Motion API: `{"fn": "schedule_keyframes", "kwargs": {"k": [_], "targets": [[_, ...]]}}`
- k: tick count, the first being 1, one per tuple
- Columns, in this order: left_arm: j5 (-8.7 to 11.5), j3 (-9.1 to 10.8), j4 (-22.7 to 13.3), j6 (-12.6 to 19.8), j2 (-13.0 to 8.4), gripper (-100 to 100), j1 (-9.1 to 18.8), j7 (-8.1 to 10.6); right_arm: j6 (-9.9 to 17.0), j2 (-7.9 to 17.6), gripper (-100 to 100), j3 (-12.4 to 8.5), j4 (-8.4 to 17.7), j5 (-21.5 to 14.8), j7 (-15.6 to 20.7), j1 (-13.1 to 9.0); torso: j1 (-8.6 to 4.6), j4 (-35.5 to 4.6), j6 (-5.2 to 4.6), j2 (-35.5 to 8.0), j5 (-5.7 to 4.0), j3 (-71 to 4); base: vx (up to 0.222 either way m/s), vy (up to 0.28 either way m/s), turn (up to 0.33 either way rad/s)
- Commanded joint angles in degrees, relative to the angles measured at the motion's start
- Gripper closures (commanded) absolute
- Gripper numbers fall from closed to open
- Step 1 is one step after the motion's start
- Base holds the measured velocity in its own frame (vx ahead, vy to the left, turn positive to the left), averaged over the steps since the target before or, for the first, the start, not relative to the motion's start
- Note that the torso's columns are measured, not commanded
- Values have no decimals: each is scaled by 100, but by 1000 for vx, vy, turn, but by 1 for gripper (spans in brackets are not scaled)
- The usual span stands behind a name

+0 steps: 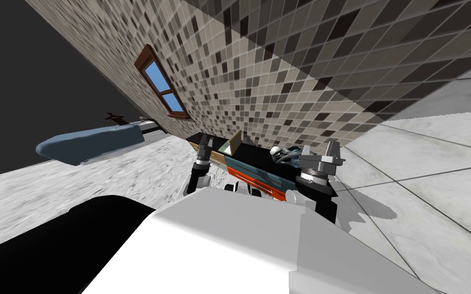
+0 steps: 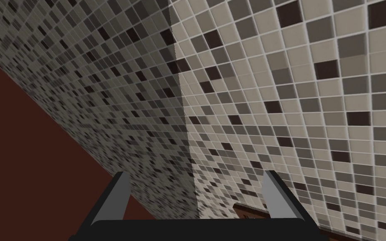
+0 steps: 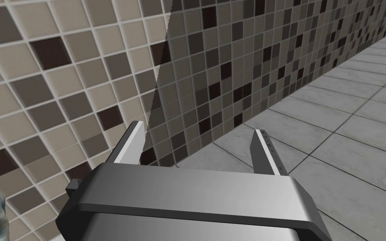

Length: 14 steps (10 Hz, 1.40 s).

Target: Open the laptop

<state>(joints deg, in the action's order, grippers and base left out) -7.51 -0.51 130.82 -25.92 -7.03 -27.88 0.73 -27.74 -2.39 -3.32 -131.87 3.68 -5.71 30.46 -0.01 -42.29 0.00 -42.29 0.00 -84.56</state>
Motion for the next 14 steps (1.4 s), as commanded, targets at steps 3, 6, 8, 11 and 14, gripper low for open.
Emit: {"fn": "schedule_keyframes", "kwargs": {"k": [3, 6, 8, 11, 14], "targets": [[-113, -32, -234, 524, -174, -100, 39, 42, 0, 0, 0, 0, 0, 0, 0, 0, 1, 0, -1, 1, 0, -1, 34, 7, -122], [-201, -54, -451, 909, -325, -100, 88, 72, 0, 0, 0, 0, 0, 0, 0, 0, 2, 1, 2, 2, 1, -2, 42, 11, -134], [-249, -66, -572, 1121, -447, -100, 115, 88, 0, 0, 0, 0, 0, 0, 0, 0, 1, -1, 1, -2, 0, 1, 39, 10, -124], [-317, -83, -740, 1418, -629, -100, 153, 111, 0, 0, 0, 0, 0, 0, 0, 0, 0, -1, 1, -3, 0, 2, 29, 10, -99], [-416, -108, -987, 1852, -951, -100, 208, 145, 0, 0, 0, 0, 0, 0, 0, 0, 3, 1, 0, 4, 0, -3, 39, 16, -162]]}}
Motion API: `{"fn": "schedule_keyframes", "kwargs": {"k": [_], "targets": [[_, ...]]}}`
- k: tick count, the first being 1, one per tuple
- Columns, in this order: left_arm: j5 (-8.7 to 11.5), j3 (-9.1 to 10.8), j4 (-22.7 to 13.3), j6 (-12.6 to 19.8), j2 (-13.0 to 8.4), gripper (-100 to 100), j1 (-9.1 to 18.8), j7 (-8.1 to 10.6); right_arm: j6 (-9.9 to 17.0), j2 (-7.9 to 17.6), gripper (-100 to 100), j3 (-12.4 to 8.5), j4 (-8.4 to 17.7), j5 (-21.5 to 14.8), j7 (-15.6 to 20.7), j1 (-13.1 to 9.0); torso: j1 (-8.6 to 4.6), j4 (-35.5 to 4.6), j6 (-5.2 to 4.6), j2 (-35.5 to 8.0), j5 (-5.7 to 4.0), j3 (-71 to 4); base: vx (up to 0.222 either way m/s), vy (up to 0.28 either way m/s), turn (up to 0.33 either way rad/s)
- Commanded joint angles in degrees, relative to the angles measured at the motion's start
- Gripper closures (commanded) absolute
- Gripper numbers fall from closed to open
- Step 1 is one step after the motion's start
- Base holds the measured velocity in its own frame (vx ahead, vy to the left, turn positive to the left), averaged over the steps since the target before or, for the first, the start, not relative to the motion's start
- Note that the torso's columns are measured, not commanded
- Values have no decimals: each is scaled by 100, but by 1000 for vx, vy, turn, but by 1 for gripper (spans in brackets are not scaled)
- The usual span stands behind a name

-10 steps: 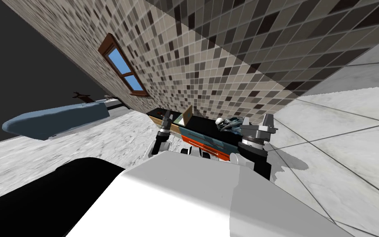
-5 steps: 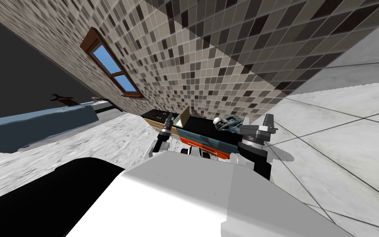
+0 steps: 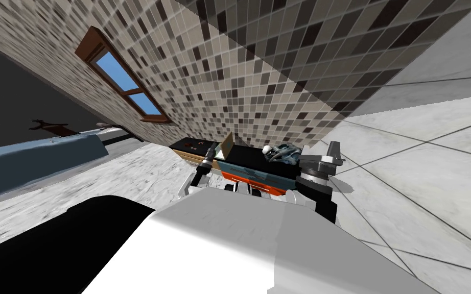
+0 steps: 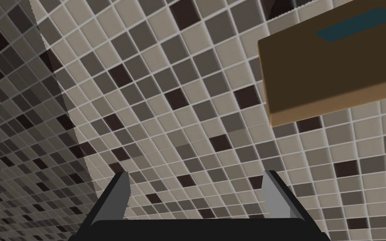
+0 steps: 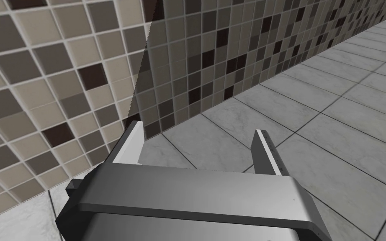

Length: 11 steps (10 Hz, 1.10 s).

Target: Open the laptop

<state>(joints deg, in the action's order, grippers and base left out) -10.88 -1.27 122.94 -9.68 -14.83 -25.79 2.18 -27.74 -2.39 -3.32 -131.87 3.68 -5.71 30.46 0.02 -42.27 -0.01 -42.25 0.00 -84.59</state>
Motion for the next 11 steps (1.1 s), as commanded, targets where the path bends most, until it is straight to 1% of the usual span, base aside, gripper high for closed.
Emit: {"fn": "schedule_keyframes", "kwargs": {"k": [1, 2, 3, 4, 5, 7, 8, 9, 10, 11], "targets": [[-100, -38, -253, 322, -243, -100, 11, 7, 0, 0, 0, 0, 0, 0, 0, 0, 1, 1, 1, 0, 1, 0, 43, 17, -156], [-121, -43, -307, 417, -315, -100, 24, 15, 0, 0, 0, 0, 0, 0, 0, 0, -2, -1, 1, -2, 0, 1, 41, 16, -79], [-164, -54, -413, 604, -447, -100, 48, 29, 0, 0, 0, 0, 0, 0, 0, 1, -3, -1, 3, -4, -1, 3, 46, 21, -160], [-184, -59, -464, 693, -506, -100, 59, 36, 0, 0, 0, 0, 0, 0, 0, 0, -1, -1, 0, -4, 0, 3, 38, 19, -123], [-221, -68, -557, 854, -612, -100, 80, 48, 0, 0, 0, 0, 0, 0, 0, 0, -1, -2, 2, -6, 0, 4, 36, 14, -167], [-260, -78, -657, 1027, -722, -100, 102, 61, 0, 0, 0, 0, 0, 0, 0, 1, -3, -1, 1, -3, -1, 2, 35, 15, -99], [-244, -72, -612, 950, -685, -100, 84, 56, 0, 0, 0, 0, 0, 0, 0, 0, -2, -1, 1, -4, 0, 3, 14, 10, -19], [-233, -54, -492, 1084, -730, -100, 59, 89, 0, 0, 0, 0, 0, 0, 0, 1, -4, -2, 2, -9, -1, 6, 101, -3, -34], [-237, -62, -542, 1024, -715, -100, 65, 73, 0, 0, 0, 0, 0, 0, 0, 1, -7, 3, 0, 16, -2, -8, 64, -1, -9], [-236, -60, -531, 1041, -718, 100, 64, 78, 0, 0, 0, 0, 0, 0, 0, 1, -4, 2, 1, 2, -1, -3, 9, 1, 7]]}}
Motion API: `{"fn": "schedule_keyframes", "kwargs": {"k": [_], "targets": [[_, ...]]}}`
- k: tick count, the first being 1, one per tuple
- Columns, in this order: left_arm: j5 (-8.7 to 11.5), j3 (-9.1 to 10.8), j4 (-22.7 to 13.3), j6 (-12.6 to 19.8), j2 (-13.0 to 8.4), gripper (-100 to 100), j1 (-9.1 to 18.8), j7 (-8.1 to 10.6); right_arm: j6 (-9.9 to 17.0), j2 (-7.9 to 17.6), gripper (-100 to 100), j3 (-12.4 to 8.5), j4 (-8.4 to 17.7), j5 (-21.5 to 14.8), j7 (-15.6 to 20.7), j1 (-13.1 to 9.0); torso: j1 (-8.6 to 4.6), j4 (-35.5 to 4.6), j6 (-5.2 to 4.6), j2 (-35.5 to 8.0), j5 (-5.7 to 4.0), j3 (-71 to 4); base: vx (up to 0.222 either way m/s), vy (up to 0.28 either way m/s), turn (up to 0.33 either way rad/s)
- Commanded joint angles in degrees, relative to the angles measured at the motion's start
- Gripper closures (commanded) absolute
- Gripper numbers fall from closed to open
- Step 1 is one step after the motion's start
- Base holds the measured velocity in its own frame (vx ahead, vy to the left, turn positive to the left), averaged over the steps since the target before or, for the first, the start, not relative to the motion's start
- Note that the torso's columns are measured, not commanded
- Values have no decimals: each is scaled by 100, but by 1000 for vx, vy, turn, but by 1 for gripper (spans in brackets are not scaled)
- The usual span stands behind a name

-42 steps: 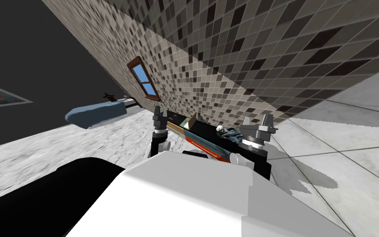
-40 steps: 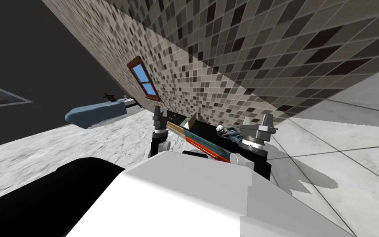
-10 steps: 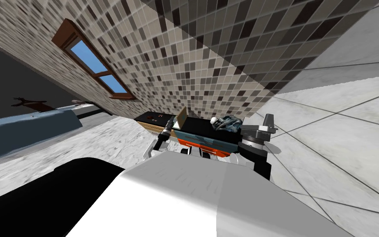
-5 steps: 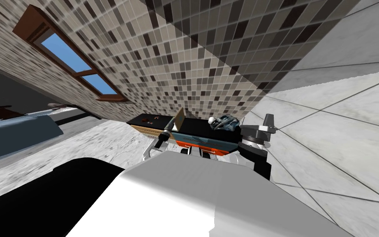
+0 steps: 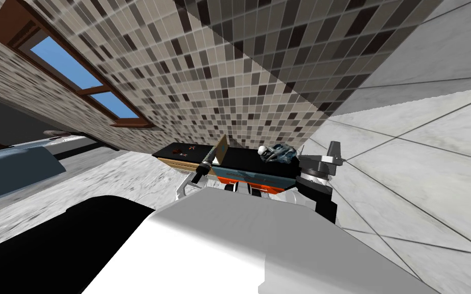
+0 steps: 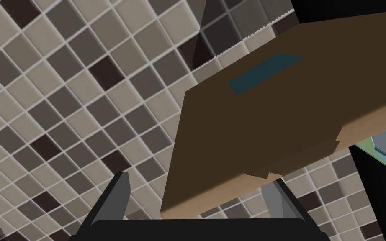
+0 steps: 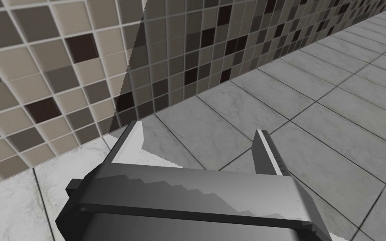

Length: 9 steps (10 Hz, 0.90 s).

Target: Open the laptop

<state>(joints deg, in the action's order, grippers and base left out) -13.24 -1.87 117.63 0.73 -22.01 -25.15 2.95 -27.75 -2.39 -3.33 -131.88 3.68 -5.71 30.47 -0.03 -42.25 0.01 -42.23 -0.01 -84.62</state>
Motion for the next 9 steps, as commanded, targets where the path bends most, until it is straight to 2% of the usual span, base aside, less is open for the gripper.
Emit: {"fn": "schedule_keyframes", "kwargs": {"k": [1, 3, 4, 5, 7, 8, 9], "targets": [[173, -37, -35, -12, 107, 100, 27, 162, 0, 0, 0, 0, 0, 0, 0, 0, 0, -9, -3, -20, 0, 13, -9, 75, 7], [347, -76, -65, -26, 215, 100, 56, 326, 0, 1, 0, -1, 1, 0, 0, -1, 53, -5, 6, -16, 21, 14, -9, 139, -7], [434, -96, -80, -33, 269, 100, 71, 408, 0, 1, 0, -1, 1, 0, 0, -1, 54, 5, 12, 0, 26, 6, -3, 116, 5], [608, -135, -110, -47, 377, 100, 101, 573, 0, 1, 0, -1, 1, 0, 0, -1, 44, 14, 12, 13, 25, 0, -3, 173, 24], [782, -174, -140, -61, 486, 100, 131, 737, 0, 2, 0, -1, 1, 0, 0, -1, 53, 22, 10, 27, 30, -9, -7, 148, 3], [715, -163, -107, -86, 456, 100, 158, 663, 0, 1, 0, -1, 1, 0, 0, -1, 30, 23, 7, 25, 23, -8, -5, 58, 7], [915, -200, -369, -237, 635, 100, 240, 841, 0, 1, 0, -1, 1, 0, 0, 0, -9, 17, -4, 19, 9, -6, -1, 116, 0]]}}
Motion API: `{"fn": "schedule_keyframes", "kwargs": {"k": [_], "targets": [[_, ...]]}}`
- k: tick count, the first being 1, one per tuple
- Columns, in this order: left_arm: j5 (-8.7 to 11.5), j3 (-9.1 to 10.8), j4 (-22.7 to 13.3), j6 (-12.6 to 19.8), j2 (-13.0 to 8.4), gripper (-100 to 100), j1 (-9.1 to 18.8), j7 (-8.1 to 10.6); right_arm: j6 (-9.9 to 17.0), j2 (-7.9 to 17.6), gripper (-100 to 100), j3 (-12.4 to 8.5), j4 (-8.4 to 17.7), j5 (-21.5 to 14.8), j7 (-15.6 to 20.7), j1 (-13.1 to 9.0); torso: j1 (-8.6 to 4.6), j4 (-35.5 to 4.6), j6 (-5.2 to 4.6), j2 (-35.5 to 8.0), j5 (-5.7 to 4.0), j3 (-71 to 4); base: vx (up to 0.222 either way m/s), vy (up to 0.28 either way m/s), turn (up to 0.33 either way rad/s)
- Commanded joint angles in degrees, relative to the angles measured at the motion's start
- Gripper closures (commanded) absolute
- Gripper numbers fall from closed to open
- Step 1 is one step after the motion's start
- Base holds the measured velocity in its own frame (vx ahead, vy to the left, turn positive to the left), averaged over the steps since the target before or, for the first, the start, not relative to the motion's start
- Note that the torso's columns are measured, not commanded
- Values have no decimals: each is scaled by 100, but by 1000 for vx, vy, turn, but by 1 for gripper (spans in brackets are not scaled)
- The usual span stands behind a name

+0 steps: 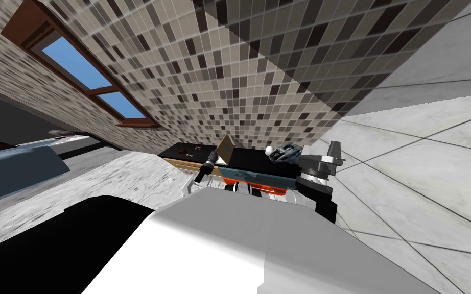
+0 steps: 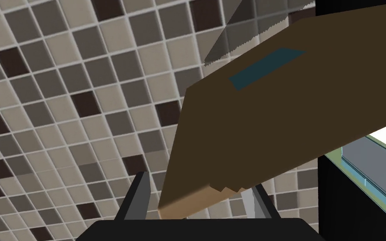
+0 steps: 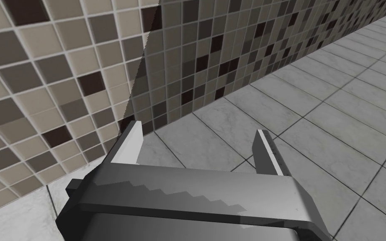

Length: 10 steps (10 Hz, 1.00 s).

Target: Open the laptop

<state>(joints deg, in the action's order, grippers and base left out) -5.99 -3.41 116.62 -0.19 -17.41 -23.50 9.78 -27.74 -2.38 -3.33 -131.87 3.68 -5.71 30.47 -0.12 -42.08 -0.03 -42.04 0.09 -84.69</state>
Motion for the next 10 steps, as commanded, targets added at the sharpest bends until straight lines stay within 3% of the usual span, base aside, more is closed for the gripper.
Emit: {"fn": "schedule_keyframes", "kwargs": {"k": [1, 8, 9, 10], "targets": [[285, -69, -402, -218, 263, 100, 113, 236, 0, 0, 0, 0, 0, 0, 0, 0, 14, -7, -5, -3, -3, 1, 0, 166, -31], [949, -232, -1341, -725, 877, 100, 377, 788, 0, 0, 0, 0, 0, 0, 0, 0, 4, -25, 2, -29, -11, 14, -19, 121, -13], [878, -226, -1252, -677, 831, 100, 326, 716, 0, 0, 0, 0, 0, 0, 0, -1, 13, -27, 3, -31, -10, 14, -13, 59, -7], [978, -261, -1477, -856, 913, 100, 369, 812, 0, 0, 0, 0, 0, 0, 0, 0, -6, -28, 3, -30, -14, 14, -1, 50, -14]]}}
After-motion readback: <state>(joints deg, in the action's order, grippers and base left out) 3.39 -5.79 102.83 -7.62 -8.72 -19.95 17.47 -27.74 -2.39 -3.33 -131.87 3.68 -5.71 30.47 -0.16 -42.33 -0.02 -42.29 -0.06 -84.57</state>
